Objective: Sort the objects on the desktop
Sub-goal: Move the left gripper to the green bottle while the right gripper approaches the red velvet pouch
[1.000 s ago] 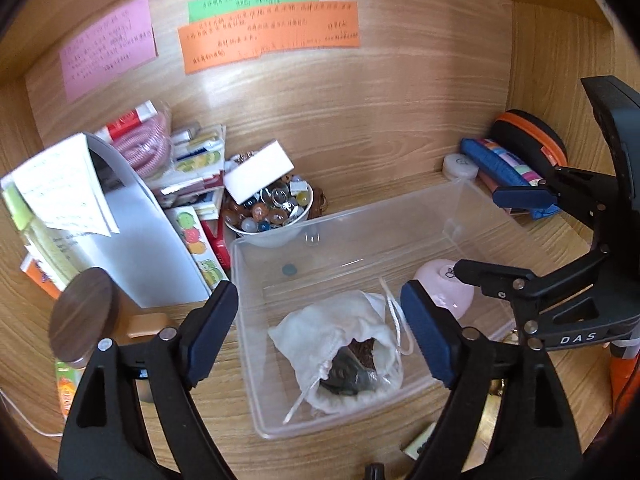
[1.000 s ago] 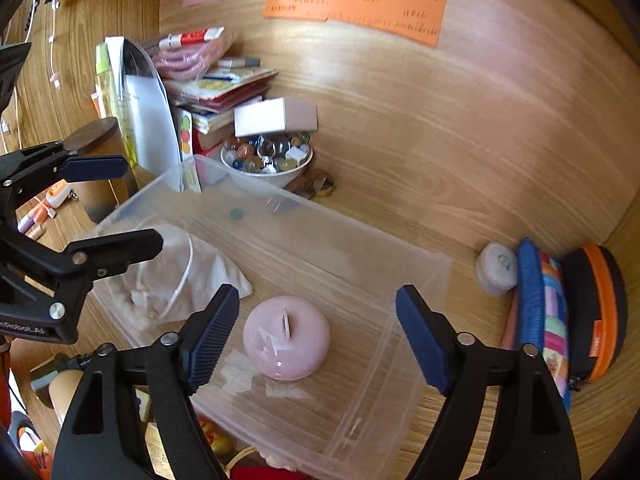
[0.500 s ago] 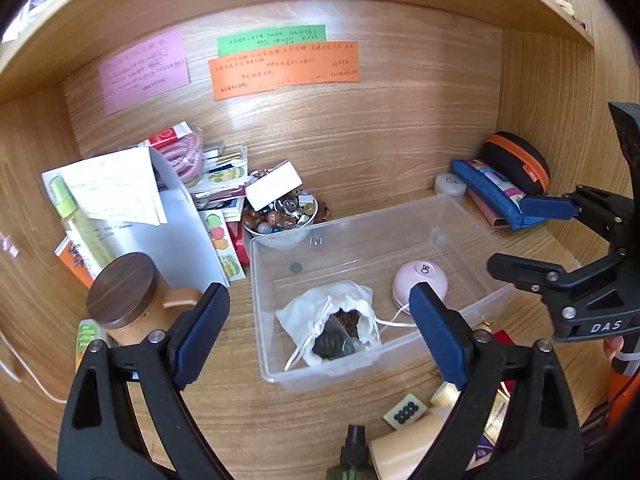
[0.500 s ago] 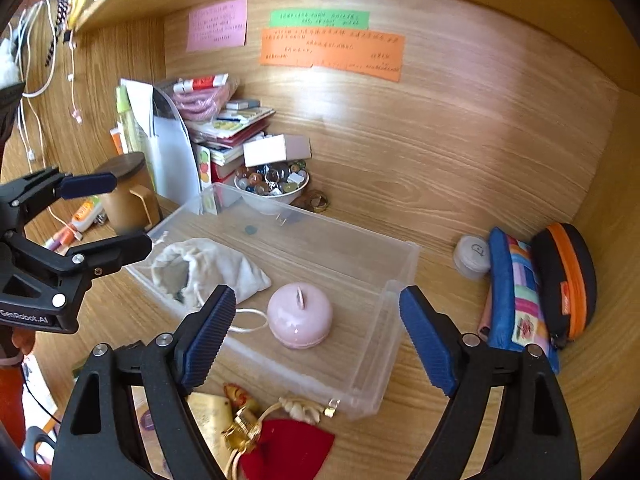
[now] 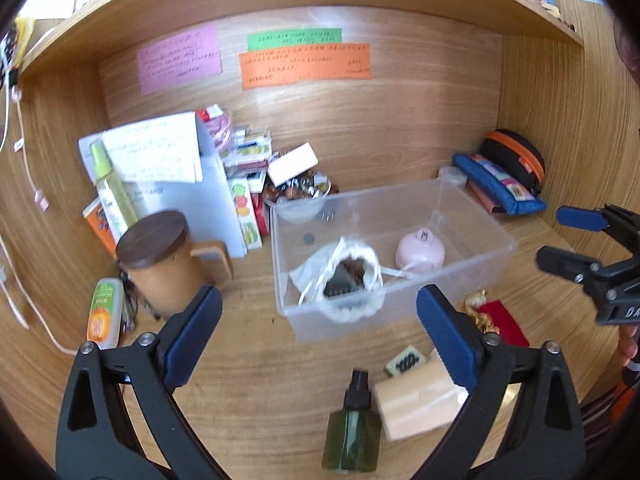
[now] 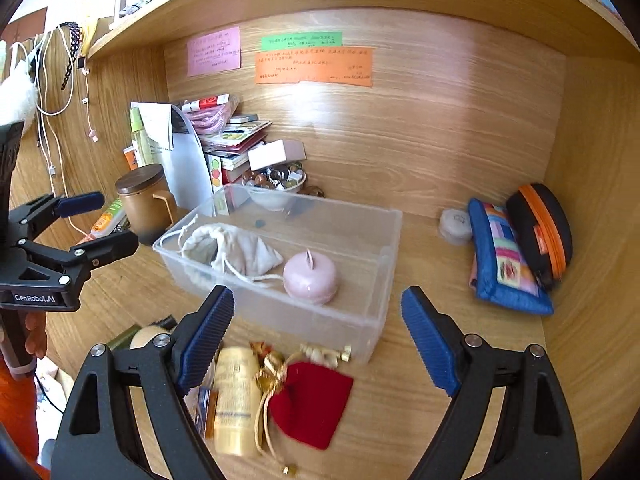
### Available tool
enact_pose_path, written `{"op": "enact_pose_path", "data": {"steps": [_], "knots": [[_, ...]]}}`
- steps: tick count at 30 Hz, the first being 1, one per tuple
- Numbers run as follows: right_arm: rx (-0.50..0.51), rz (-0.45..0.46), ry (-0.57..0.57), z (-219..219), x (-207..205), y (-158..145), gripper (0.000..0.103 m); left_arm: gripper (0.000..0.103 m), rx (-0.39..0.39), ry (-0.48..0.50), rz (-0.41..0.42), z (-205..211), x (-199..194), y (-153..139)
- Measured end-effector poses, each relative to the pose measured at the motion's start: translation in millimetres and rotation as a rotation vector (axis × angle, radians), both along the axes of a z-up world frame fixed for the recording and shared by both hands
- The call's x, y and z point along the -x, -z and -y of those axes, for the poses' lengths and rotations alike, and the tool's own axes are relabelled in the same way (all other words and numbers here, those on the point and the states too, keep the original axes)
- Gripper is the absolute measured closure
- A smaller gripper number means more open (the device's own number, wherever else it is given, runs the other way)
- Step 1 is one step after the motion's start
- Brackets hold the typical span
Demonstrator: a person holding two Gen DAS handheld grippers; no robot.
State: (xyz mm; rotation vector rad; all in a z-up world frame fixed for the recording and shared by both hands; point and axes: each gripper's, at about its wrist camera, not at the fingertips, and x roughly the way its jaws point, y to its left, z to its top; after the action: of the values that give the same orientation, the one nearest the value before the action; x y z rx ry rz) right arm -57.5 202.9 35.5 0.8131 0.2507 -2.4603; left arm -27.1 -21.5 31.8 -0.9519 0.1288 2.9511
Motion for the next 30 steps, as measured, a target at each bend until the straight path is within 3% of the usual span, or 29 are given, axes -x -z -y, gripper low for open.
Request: {"op": "enact_pose_path", "data": {"steps": [11,21,30], "knots": [[0.005,0.035,0.062,-24,-22,22,0.019,0.004,-0.043,-0.020,0.094,18,-30,41],[0.046,0.169,0.091,-41,-18,59,0.019,0.004,-0.176,0.002,0.232,43,-48,84],[0.045,0.270,0.066,-30,-17,90,0.019,0.004,-0.144,0.020,0.267,32,-46,100]]}}
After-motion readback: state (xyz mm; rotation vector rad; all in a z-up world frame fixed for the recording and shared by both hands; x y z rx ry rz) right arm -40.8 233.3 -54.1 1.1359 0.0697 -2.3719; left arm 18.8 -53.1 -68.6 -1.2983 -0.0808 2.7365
